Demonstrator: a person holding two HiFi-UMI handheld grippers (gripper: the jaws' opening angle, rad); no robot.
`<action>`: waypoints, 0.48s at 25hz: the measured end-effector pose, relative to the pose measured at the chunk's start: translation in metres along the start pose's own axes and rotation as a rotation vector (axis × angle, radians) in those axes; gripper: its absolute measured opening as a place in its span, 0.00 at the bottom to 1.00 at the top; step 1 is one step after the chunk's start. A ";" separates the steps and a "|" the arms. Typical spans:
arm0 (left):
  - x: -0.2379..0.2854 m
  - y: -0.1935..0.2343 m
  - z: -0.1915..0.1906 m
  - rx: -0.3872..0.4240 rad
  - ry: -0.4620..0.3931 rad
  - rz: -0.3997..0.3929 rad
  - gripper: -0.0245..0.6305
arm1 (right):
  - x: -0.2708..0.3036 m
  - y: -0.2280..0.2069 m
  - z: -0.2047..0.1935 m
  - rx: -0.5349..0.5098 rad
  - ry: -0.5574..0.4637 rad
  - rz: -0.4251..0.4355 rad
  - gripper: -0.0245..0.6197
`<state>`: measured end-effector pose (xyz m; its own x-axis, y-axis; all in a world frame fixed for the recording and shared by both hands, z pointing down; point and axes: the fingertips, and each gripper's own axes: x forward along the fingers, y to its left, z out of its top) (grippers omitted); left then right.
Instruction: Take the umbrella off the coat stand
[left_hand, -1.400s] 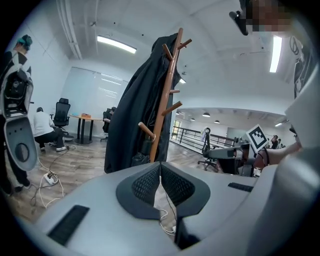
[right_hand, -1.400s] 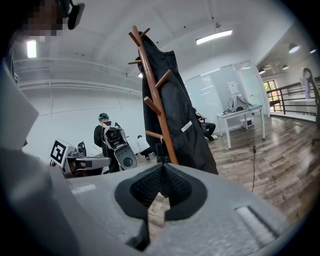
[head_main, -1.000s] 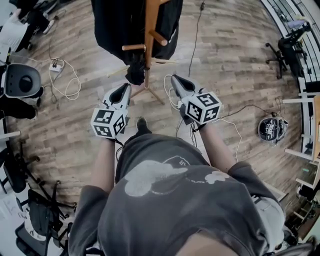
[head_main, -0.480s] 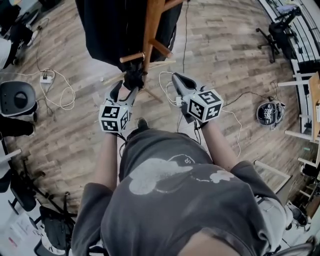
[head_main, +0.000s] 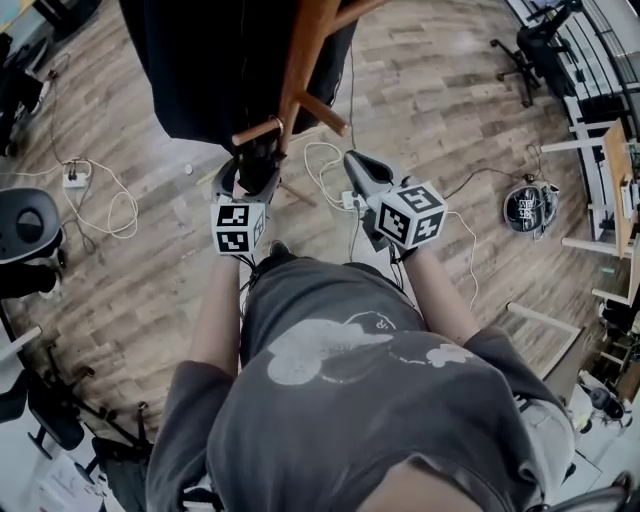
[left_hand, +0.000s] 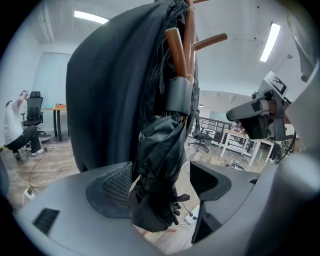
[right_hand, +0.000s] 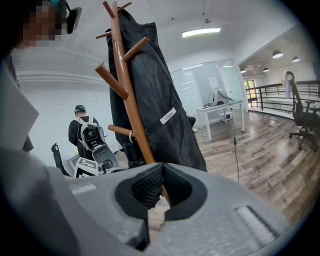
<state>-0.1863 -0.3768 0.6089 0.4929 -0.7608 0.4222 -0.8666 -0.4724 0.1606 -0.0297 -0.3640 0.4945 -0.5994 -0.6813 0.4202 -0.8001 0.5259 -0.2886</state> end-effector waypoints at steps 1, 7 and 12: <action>0.005 0.002 -0.002 0.006 0.006 0.000 0.61 | 0.001 0.000 -0.001 0.001 0.002 -0.003 0.04; 0.024 0.008 -0.008 0.009 0.021 -0.027 0.61 | 0.002 -0.004 -0.002 0.002 0.003 -0.025 0.04; 0.033 0.005 -0.020 0.006 0.058 -0.058 0.61 | -0.002 -0.006 -0.003 0.004 0.007 -0.046 0.04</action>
<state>-0.1757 -0.3951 0.6412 0.5370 -0.7052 0.4629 -0.8361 -0.5179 0.1809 -0.0239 -0.3643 0.4980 -0.5620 -0.7007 0.4394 -0.8268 0.4920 -0.2728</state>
